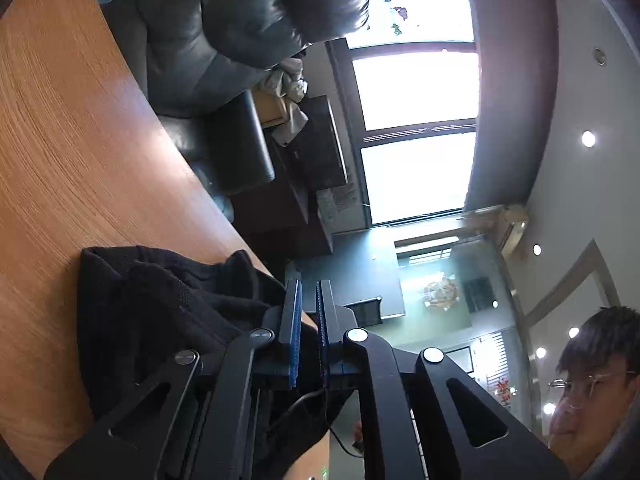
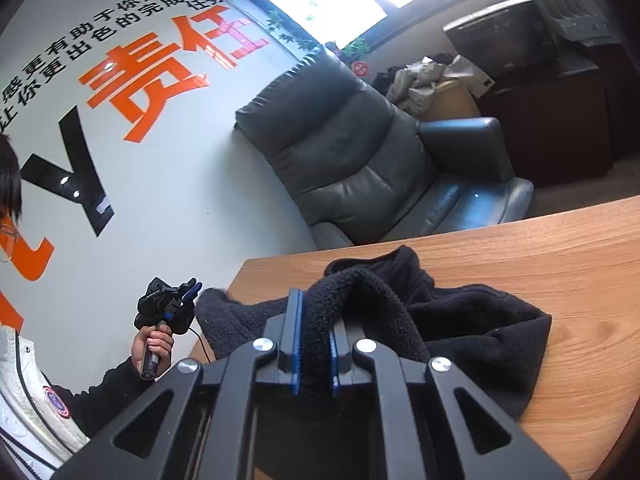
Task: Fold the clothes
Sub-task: 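Lift the hem with both grippers and fold it over toward the collar, then release the hem from both grippers onto the folded jacket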
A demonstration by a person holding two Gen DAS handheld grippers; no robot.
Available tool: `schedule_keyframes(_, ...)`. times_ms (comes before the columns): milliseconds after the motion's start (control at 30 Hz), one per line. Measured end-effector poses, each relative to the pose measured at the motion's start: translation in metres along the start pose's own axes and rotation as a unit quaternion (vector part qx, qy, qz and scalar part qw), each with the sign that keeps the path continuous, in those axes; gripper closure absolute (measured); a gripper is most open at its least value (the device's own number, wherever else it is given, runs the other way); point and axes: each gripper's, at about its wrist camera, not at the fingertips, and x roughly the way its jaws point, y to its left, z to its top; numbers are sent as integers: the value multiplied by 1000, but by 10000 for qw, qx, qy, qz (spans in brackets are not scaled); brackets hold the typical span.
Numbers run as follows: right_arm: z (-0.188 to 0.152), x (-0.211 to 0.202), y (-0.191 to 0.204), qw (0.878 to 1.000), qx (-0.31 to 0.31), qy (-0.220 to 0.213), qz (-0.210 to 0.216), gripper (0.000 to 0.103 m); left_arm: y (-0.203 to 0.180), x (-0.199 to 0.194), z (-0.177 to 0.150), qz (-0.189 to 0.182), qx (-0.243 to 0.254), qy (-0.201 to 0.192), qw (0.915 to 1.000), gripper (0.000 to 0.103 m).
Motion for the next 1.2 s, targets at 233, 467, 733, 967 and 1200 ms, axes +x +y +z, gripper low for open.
schedule_keyframes(233,0,41,-75,9963,825,133,-217,93,13,18,-5,409,126,294,9987,98)
schedule_keyframes(467,-10,56,-126,9813,1683,653,-662,89,-6,41,-25,634,585,879,9924,94)
schedule_keyframes(733,14,33,-56,9779,-239,640,-1975,0,-68,71,-80,2156,2341,1414,9374,0)
schedule_keyframes(967,15,35,7,9394,-2307,1073,-2300,0,-47,98,-105,2952,3042,1434,8943,0)
schedule_keyframes(1200,-53,117,21,8496,-4266,2565,-1743,0,-42,102,-77,2807,3575,1334,8807,0)
